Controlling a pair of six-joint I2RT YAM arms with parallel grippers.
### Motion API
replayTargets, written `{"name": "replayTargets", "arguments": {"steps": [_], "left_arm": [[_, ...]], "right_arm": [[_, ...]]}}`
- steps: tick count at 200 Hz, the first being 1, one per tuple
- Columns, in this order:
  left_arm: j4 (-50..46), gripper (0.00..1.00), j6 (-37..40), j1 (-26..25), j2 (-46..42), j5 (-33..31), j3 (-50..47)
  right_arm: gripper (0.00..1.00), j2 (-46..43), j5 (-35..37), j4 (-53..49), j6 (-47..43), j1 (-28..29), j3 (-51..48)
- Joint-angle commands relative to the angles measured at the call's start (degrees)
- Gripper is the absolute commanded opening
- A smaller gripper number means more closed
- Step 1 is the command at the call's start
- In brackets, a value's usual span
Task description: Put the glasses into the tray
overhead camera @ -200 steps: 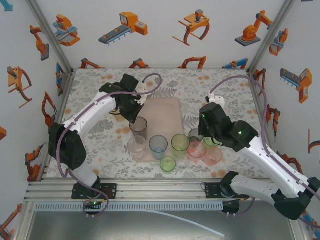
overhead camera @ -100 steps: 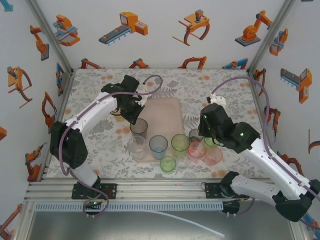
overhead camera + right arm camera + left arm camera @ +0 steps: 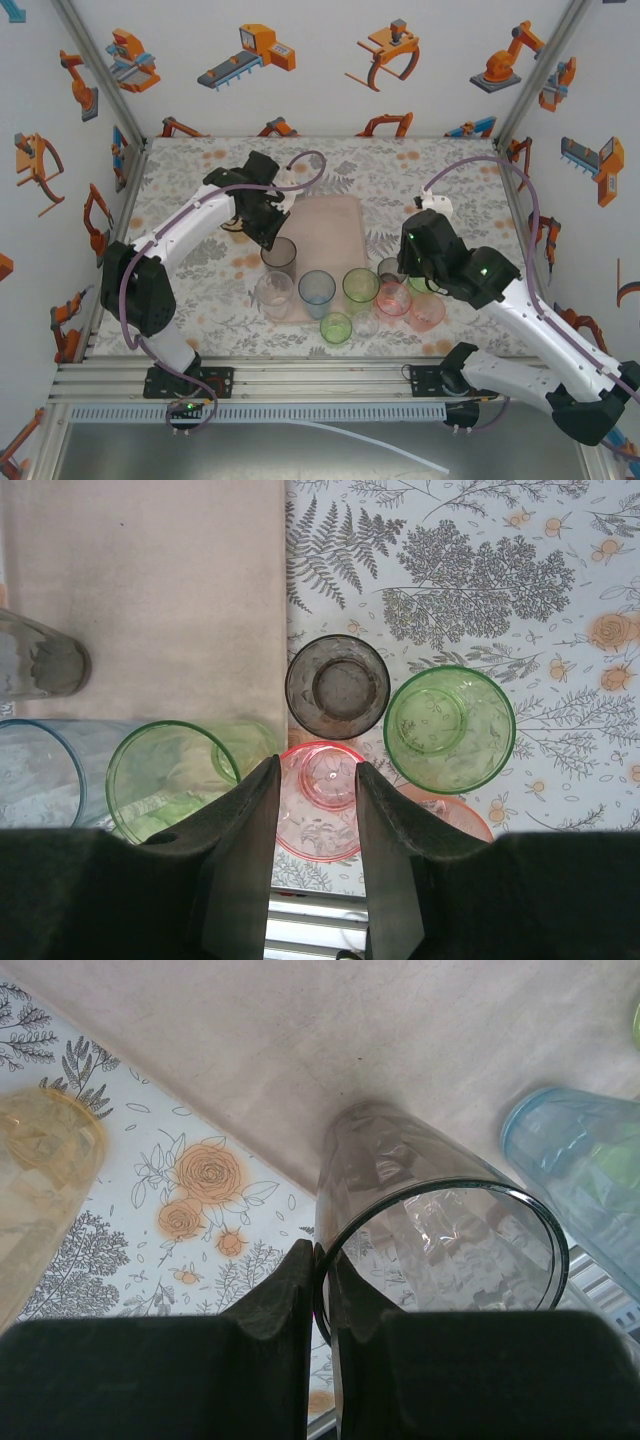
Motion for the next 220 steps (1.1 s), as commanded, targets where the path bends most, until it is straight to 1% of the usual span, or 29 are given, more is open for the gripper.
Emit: {"name": "replayTargets", "arguments": {"steps": [1,17,62,93,178,200,220], "left_arm": [[-0.2,0.16,0.0,-0.4,0.7,1.6,-0.9],[-0.2,0.17,0.4,-0.4,0.1,1.2,-1.4],[0.1,0.30,0.9,-0.4,-1.9,-0.1,-2.3],[-0.3,0.35,1.4,-0.4,-3.2,-0.8,-2.4],[-1.8,0.43,3.0,-0.4,-7.5,-4.1,-0.3],[-2.1,0.43,3.3,-0.4,-9.1,-5.3,0.1],[-2.3,0.45,3.7,-0.1,-11.2,-6.6,0.3]], "right_arm": [[0.37,-0.8,0.4,0.2,1.5,-0.3,-0.5],[0.37,-1.0,0.4,0.2,1.5,-0.3,-0.5],[0.37,-1.0,0.3,0.2,1.5,-0.3,-0.3],[0.37,-1.0,0.1,0.2,1.6,-0.3,-0.1],[0.39,-0.2,-0.2,-0.5,1.2,-0.3,2.0],[0.44,0.7,-0.1,-0.7,0.8,-0.3,3.1],[0.45,1.6,-0.3,-0.8,0.4,-0.3,4.2]]}}
